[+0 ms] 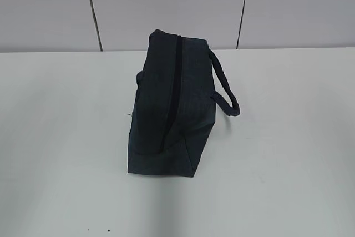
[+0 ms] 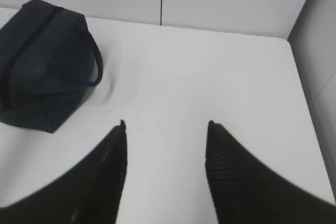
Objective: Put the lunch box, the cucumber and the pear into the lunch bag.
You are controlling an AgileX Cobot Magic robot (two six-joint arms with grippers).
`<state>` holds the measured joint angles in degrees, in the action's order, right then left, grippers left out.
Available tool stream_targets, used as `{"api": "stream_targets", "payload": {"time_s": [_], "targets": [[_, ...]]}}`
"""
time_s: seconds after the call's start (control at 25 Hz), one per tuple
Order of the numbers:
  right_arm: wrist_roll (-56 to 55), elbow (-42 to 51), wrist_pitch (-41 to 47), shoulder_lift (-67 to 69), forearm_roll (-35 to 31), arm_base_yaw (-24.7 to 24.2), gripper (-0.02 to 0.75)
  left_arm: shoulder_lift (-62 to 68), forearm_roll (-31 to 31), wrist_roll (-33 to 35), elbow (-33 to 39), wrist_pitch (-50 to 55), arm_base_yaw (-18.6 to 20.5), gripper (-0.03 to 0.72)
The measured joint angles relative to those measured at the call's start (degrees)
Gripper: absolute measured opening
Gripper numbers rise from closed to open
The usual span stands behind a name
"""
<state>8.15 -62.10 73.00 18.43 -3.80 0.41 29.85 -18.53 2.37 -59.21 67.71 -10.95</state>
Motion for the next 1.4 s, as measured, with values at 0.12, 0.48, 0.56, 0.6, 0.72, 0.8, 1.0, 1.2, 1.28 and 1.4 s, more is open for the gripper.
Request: {"api": "stream_targets", "payload": {"time_s": [0.12, 0.48, 0.56, 0.6, 0.72, 0.8, 1.0, 1.2, 1.28, 1.4], "targets": [[-1.3, 7.4, 0.2, -10.5, 1.7, 0.0, 0.388, -10.1, 0.7, -0.8, 4.7, 0.1, 0.0, 0.302], [-2.1, 20.5, 0.9, -19.8, 2.9, 0.0, 0.388, -30.2, 14.6, -1.0, 15.4, 5.9, 0.0, 0.302], [-2.2, 22.8, 0.9, -19.8, 3.2, 0.0, 0.388, -31.0, 15.9, -1.0, 17.9, 6.2, 0.0, 0.302], [-2.2, 24.3, 0.9, -19.8, 3.2, 0.0, 0.388, -31.0, 16.4, -1.0, 19.0, 6.2, 0.0, 0.302], [-2.2, 29.1, 0.9, -19.8, 3.3, 0.0, 0.388, -31.0, 17.6, -1.0, 23.6, 6.2, 0.0, 0.302], [-2.4, 30.3, 0.9, -19.8, 3.3, 0.0, 0.388, -31.0, 18.1, -1.0, 25.8, 6.3, 0.0, 0.302], [-2.4, 30.8, 0.5, -19.8, 3.3, 0.0, 0.388, -31.0, 18.2, -1.0, 26.4, 2.7, 0.0, 0.302], [-2.4, 31.6, -2.4, -19.8, 4.7, 0.0, 0.388, -31.0, 18.5, -1.0, 26.9, 1.0, 0.0, 0.300], [-2.4, 32.7, -5.2, -19.8, 5.4, 0.0, 0.388, -31.0, 18.5, -1.0, 27.6, -1.1, 0.0, 0.300], [-2.5, 33.4, -6.3, -19.8, 5.8, 0.0, 0.388, -31.0, 18.5, -1.0, 29.2, -3.6, 0.0, 0.298]]}}
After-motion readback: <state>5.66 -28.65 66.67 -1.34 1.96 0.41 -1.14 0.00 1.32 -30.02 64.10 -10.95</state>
